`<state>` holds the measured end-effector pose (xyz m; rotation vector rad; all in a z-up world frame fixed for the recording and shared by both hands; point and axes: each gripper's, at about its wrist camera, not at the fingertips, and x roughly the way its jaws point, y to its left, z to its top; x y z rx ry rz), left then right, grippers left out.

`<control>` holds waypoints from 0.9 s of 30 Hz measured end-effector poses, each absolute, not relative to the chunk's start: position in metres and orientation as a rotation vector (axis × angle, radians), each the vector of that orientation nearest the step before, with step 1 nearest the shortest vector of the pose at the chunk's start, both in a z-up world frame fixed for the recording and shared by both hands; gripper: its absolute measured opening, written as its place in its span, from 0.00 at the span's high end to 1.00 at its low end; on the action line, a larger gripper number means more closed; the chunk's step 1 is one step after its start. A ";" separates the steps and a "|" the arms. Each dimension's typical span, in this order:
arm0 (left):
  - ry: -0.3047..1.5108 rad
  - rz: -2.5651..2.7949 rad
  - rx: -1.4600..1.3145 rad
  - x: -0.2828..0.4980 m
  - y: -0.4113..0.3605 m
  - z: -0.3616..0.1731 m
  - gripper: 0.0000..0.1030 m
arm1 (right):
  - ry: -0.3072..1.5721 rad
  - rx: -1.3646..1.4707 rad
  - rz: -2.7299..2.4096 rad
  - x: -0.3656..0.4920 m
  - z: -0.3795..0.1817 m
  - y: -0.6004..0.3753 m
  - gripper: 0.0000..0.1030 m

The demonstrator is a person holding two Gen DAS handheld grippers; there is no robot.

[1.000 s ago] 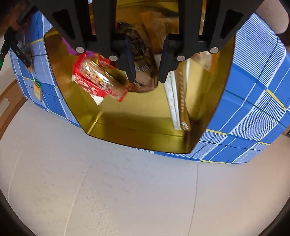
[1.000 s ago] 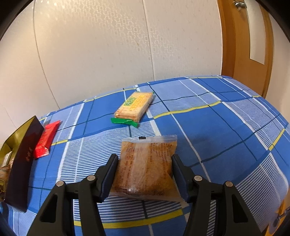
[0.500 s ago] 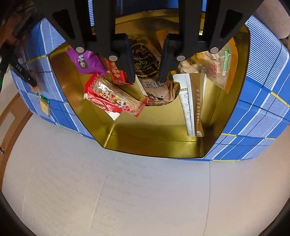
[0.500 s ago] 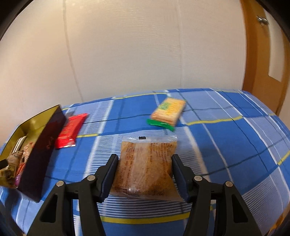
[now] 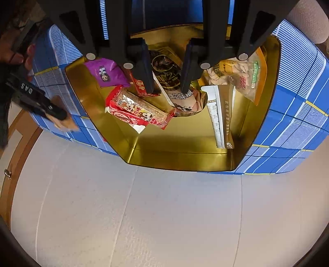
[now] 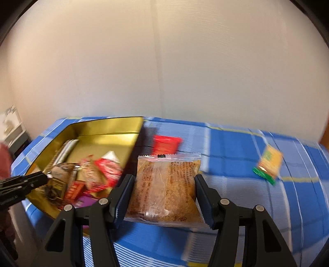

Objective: Organize snacks
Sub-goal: 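Carry the clear bag of brown cake into the gold tray and open the right gripper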

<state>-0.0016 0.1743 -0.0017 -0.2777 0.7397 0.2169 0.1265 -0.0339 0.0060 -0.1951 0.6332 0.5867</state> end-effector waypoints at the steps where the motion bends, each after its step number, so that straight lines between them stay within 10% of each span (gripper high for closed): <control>1: 0.740 0.216 -0.273 -0.003 0.173 -0.002 0.74 | 0.629 -0.223 0.605 0.126 0.008 -0.023 0.42; 27: 0.728 0.209 -0.319 -0.016 0.176 -0.006 0.74 | 0.743 -0.551 0.681 0.190 -0.014 0.126 0.42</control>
